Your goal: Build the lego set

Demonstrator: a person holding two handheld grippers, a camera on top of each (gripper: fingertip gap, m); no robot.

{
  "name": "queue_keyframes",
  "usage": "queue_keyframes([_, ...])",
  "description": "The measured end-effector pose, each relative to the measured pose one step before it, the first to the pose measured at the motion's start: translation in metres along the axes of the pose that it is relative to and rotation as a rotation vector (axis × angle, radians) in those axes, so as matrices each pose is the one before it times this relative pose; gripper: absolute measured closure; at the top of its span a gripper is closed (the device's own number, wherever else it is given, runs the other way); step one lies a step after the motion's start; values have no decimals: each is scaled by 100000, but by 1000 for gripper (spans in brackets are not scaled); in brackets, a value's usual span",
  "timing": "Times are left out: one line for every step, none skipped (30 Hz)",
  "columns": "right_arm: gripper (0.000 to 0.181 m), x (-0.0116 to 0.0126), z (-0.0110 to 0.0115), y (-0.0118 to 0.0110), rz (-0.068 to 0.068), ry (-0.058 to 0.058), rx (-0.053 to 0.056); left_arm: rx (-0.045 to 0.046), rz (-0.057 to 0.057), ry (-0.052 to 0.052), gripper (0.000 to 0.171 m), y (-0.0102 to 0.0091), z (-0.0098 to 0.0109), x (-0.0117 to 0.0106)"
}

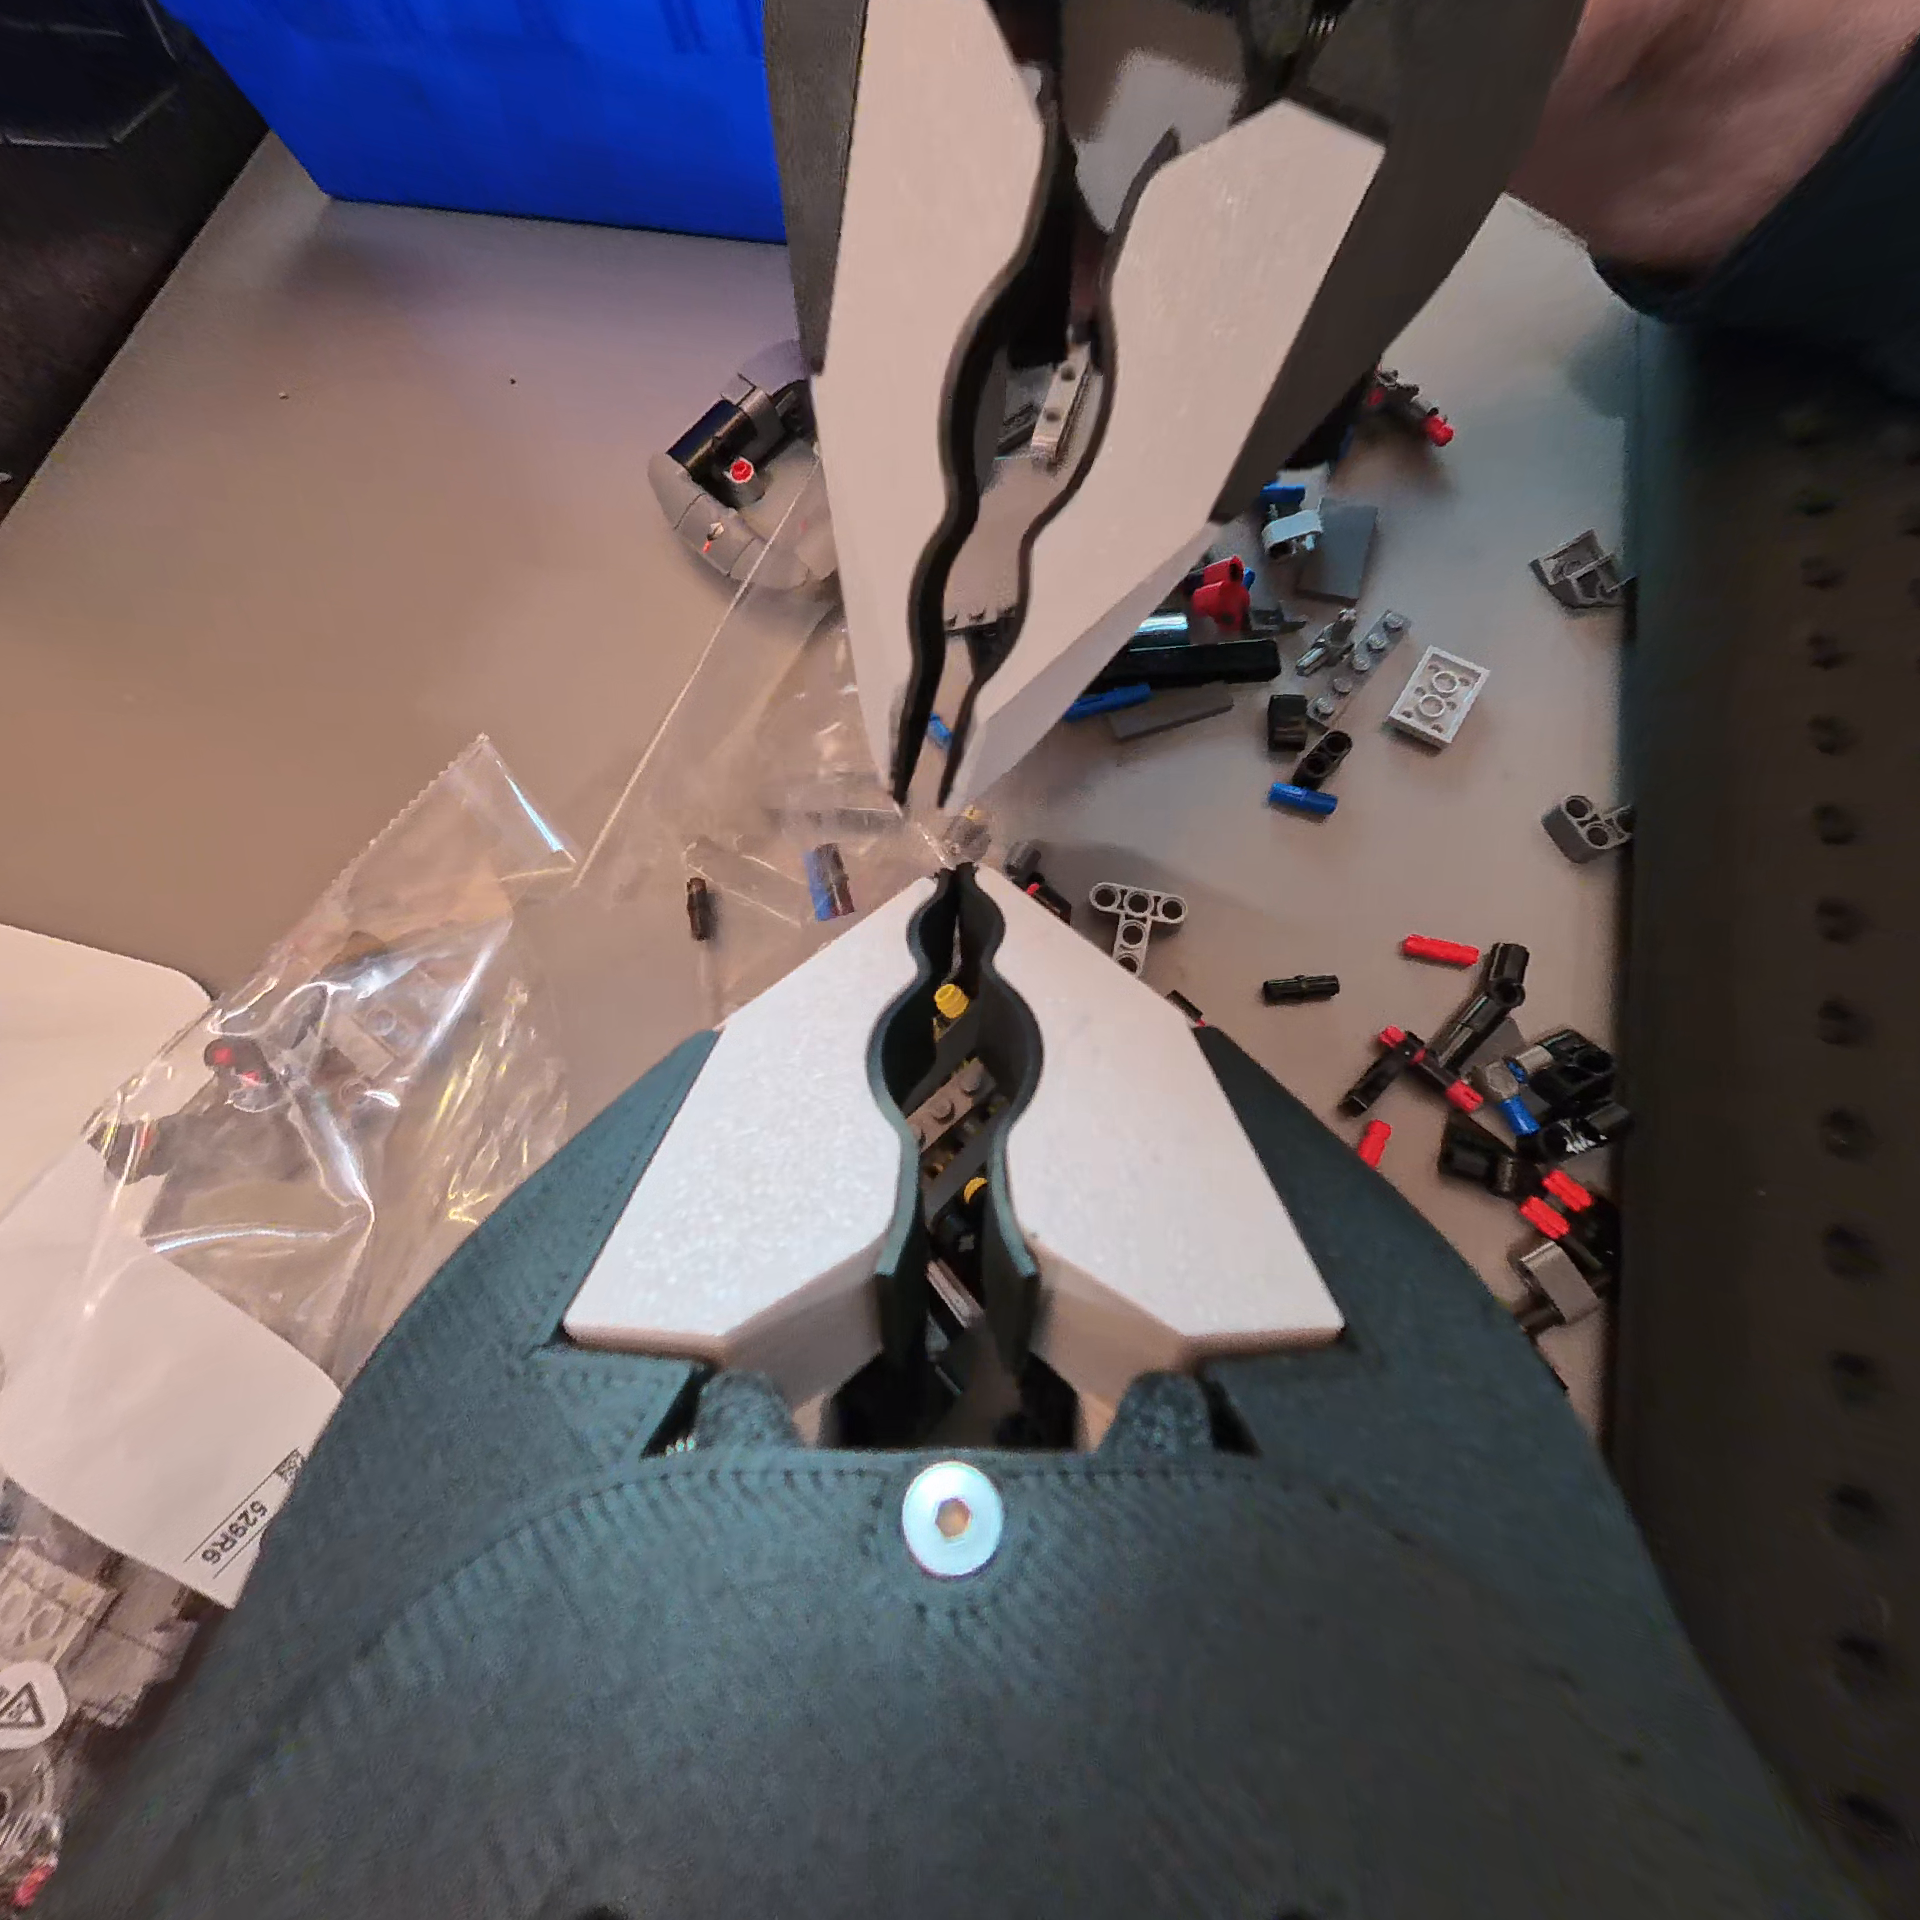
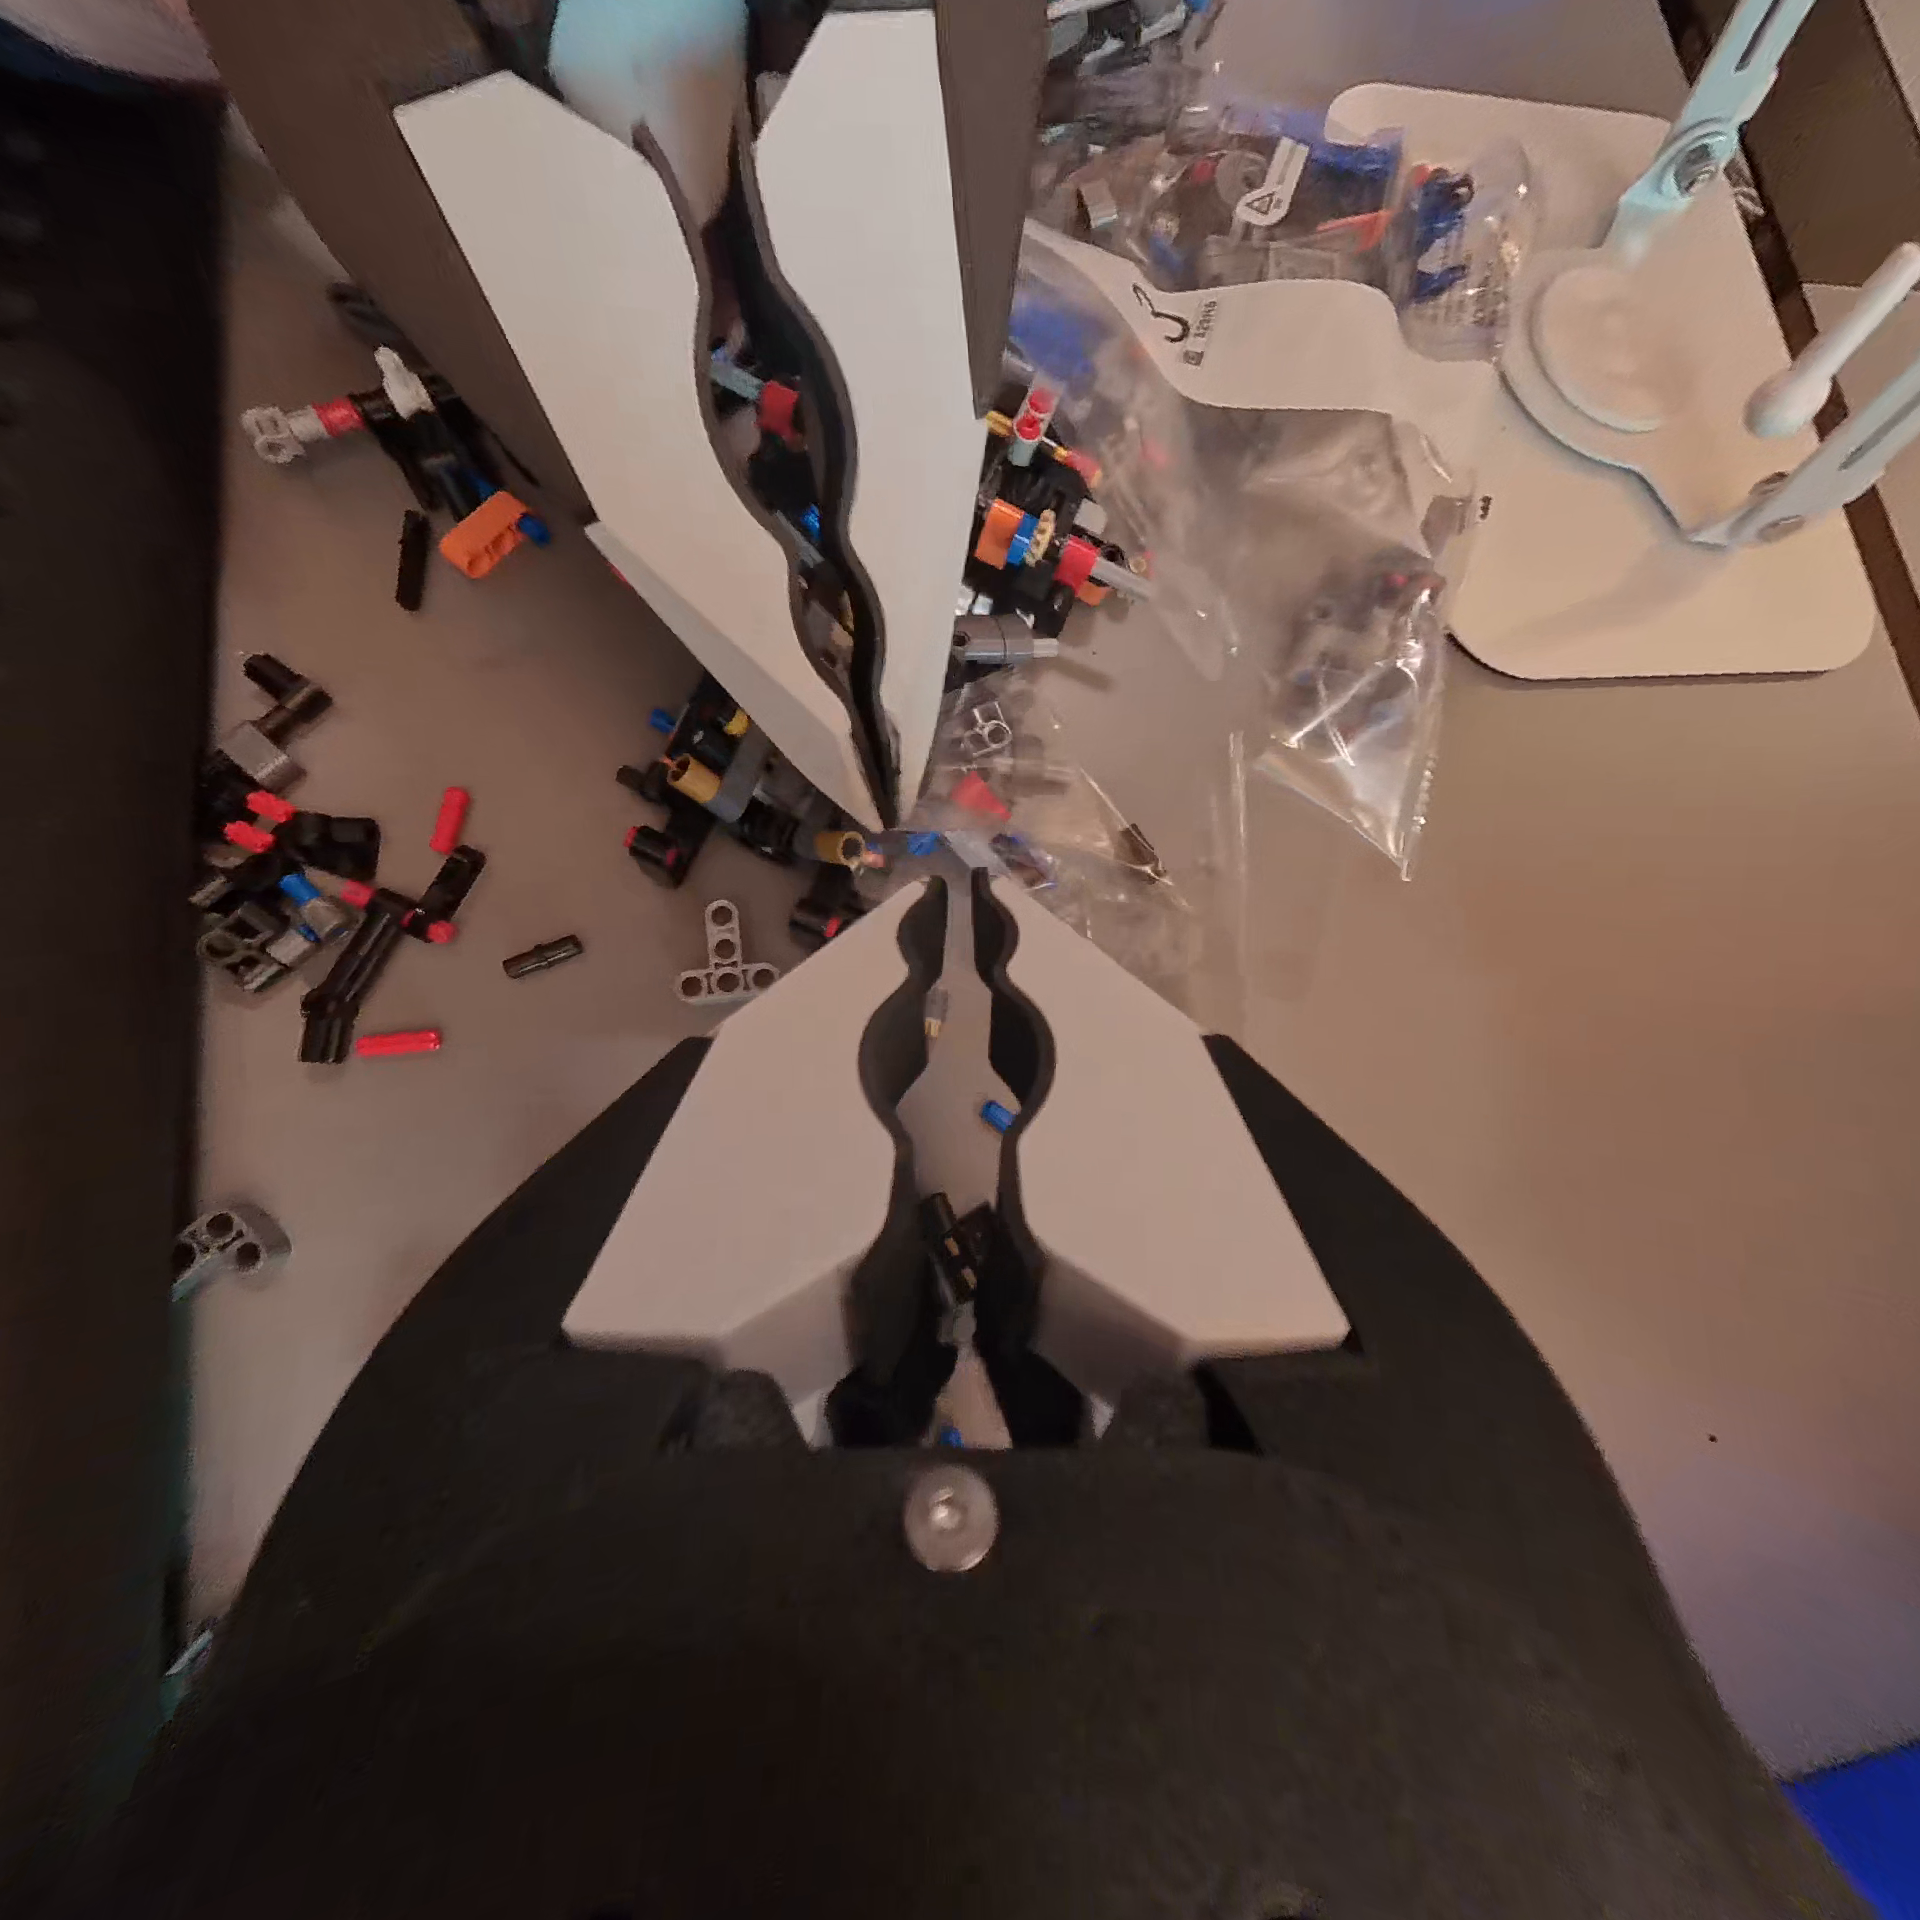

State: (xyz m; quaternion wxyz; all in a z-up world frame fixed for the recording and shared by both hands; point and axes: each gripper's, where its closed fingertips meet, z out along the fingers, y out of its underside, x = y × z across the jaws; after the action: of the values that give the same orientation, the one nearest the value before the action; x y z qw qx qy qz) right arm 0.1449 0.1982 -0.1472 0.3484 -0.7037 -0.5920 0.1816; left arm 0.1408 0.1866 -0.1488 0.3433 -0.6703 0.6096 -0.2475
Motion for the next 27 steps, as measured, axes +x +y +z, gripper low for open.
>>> queue_keyframes([178,-108,-229,-307,535,-1031,2047,12,-26,-75,171,-3,-12,-21])
queue_keyframes([178,-186,-299,-403,-217,-1071,2470,-16,36,-169,171,6,-35,-42])
queue_keyframes([178,-641,-302,-485,-741,-3574,2675,78,-61,-190,171,-15,-33,-49])
queue_keyframes([177,-1223,-212,-500,-1366,-6564,2619,188,-206,-29,171,-10,-31,-38])
queue_keyframes([177,-1638,-14,-378,-2257,-8332,1789,82,-178,-19,171,0,-18,-25])
queue_keyframes([176,-1690,338,-23,-2569,-8369,-454,-98,-53,-11,171,28,11,-26])
queue_keyframes([175,-1360,669,430,-2407,-6596,-3587,-114,43,34,171,19,18,16])
queue_keyframes([175,-941,881,681,-2420,-4370,-5394,-119,137,58,171,13,24,24])
queue_keyframes([175,-783,901,618,-1654,-3955,-4906,-93,154,9,171,2,17,25])
queue_keyframes([174,-722,790,361,-254,-4433,-3160,-84,7,61,171,14,22,13])
queue_keyframes([173,-449,604,176,520,-3383,-1894,-95,4,52,171,14,9,-1])
queue_keyframes([173,-152,399,113,511,-1528,-1338,-78,-5,-31,171,18,3,-13])
queue_keyframes([173,-35,238,68,460,-699,-791,72,-39,-59,171,-11,-7,-18])
queue_keyframes([173,101,123,57,388,315,-615,111,-9,-85,171,-18,-18,-26])
queue_keyframes([173,274,11,142,290,1568,-834,-28,-8,-61,171,-4,-7,-19])
queue_keyframes([173,244,-111,170,561,1331,-568,-93,-51,-7,171,34,2,-17])
queue_keyframes([173,169,-196,124,987,655,186,11,-44,51,171,-2,2,0])
queue_keyframes([173,261,-213,107,985,1170,229,53,61,56,171,-7,0,23])
queue_keyframes([172,246,-129,152,634,1326,-371,-42,110,46,171,-7,9,21])
queue_keyframes([171,4,26,191,141,18,-946,-93,84,20,171,1,21,12])
queue_keyframes([171,-72,165,231,-95,-272,-1347,-55,74,49,171,10,21,26])
queue_keyframes([171,28,247,301,84,62,-2017,-72,62,30,171,12,6,22])
queue_keyframes([170,8,264,262,200,-184,-1897,-23,54,-54,171,-4,-8,-12])
queue_keyframes([170,-53,214,124,113,-533,-998,93,-3,-94,171,-15,-23,-8])
queue_keyframes([170,-6,119,28,-39,-187,-376,125,3,-81,171,-27,-26,-17])
queue_keyframes([171,60,16,-26,-28,379,9,100,-28,-51,171,-17,-35,-12])
queue_keyframes([174,65,-10,41,24,469,-256,103,-80,-45,171,-17,-17,-25])
